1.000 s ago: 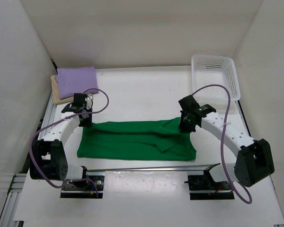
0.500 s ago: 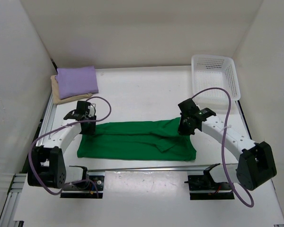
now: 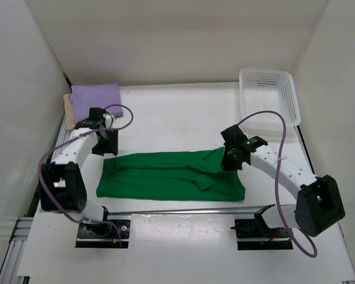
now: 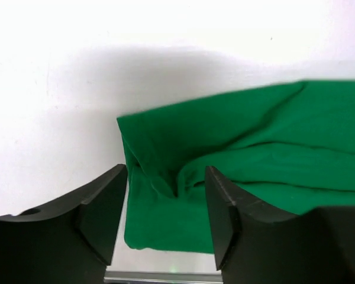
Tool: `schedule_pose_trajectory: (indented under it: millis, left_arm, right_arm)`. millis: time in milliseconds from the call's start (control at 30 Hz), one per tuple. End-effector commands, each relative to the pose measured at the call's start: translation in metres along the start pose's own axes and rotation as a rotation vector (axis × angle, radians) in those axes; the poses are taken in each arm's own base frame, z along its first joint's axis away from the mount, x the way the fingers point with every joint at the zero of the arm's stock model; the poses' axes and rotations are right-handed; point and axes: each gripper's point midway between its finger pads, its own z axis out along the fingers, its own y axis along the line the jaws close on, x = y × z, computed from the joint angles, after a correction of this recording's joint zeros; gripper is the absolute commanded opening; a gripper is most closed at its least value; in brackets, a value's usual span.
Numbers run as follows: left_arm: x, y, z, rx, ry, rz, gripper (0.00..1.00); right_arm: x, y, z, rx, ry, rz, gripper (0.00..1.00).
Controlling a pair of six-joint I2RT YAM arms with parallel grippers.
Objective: Fold and stack the t-shirts
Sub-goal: Fold the other side of the tshirt into a rectangle
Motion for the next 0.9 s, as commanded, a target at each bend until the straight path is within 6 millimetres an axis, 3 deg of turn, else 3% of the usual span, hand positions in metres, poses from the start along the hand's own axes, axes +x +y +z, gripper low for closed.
schedule_pose_trajectory:
  millis: [0, 33, 67, 100, 133, 267, 433, 567, 633, 867]
  left_arm:
    - [-0.004, -0.007, -0.011, 0.142, 0.096, -0.071, 0.67]
    - [-0.016, -0.008, -0.018, 0.166, 0.084, -0.080, 0.67]
    - [-0.020, -0.011, -0.020, 0.185, 0.094, -0.082, 0.68]
    - [-0.010, -0.017, -0.019, 0.217, 0.172, -0.088, 0.68]
    - [-0.019, -0.019, -0.025, 0.233, 0.180, -0.090, 0.69]
    - [0.002, -0.029, -0.031, 0.289, 0.364, -0.112, 0.69]
    - [0.020, -0.031, -0.040, 0.325, 0.399, -0.146, 0.69]
    - [0.033, -0.017, -0.022, 0.280, 0.379, -0.175, 0.72]
    - [0.020, -0.012, -0.008, 0.252, 0.294, -0.162, 0.74]
    - [-0.004, -0.012, -0.003, 0.275, 0.159, -0.162, 0.77]
  right_arm:
    - [-0.003, 0.003, 0.001, -0.007, -0.014, -0.007, 0.00]
    - [-0.003, 0.002, 0.001, -0.007, -0.014, -0.016, 0.00]
    - [-0.002, 0.002, 0.003, -0.002, -0.007, -0.017, 0.00]
    - [-0.002, 0.001, 0.003, -0.002, -0.007, -0.026, 0.00]
    - [-0.004, 0.003, 0.003, -0.003, -0.008, -0.026, 0.00]
    - [-0.008, 0.004, 0.002, 0.007, -0.013, -0.037, 0.00]
    - [-0.007, -0.001, 0.003, 0.029, -0.006, -0.048, 0.00]
    - [-0.006, -0.001, 0.006, 0.036, 0.003, -0.050, 0.00]
    - [-0.005, -0.002, 0.008, 0.041, 0.010, -0.051, 0.00]
    - [-0.005, -0.001, 0.010, 0.048, 0.018, -0.052, 0.00]
